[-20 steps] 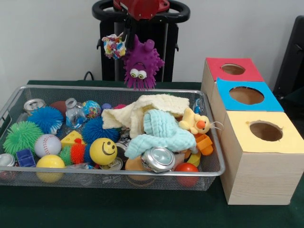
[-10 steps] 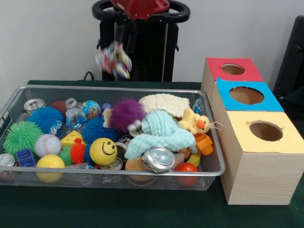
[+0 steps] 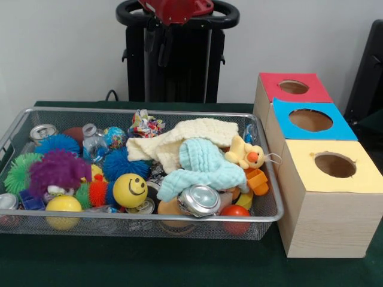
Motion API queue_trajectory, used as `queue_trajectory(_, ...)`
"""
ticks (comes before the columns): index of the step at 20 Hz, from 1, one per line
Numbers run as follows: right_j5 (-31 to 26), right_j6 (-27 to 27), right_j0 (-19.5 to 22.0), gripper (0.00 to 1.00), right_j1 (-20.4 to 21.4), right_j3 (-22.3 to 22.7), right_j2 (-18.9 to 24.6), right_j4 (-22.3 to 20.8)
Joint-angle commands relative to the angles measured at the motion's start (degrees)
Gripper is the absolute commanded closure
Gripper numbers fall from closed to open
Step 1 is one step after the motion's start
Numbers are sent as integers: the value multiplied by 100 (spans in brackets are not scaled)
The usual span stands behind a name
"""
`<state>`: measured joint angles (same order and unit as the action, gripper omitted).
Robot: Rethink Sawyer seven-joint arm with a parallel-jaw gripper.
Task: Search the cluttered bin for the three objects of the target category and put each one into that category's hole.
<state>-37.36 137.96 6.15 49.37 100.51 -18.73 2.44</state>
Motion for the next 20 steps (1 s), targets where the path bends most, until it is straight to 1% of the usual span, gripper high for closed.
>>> queue_trajectory(1, 244, 415, 70, 0, -103, -221, 411, 38)
queue_trajectory(7, 381, 412, 24, 0, -135, -256, 365, -61)
queue_trajectory(14, 869, 395, 77, 0, -321, -193, 393, -155)
queue_trajectory(20, 1476, 157, 378, 0, -611, -116, 627, -192)
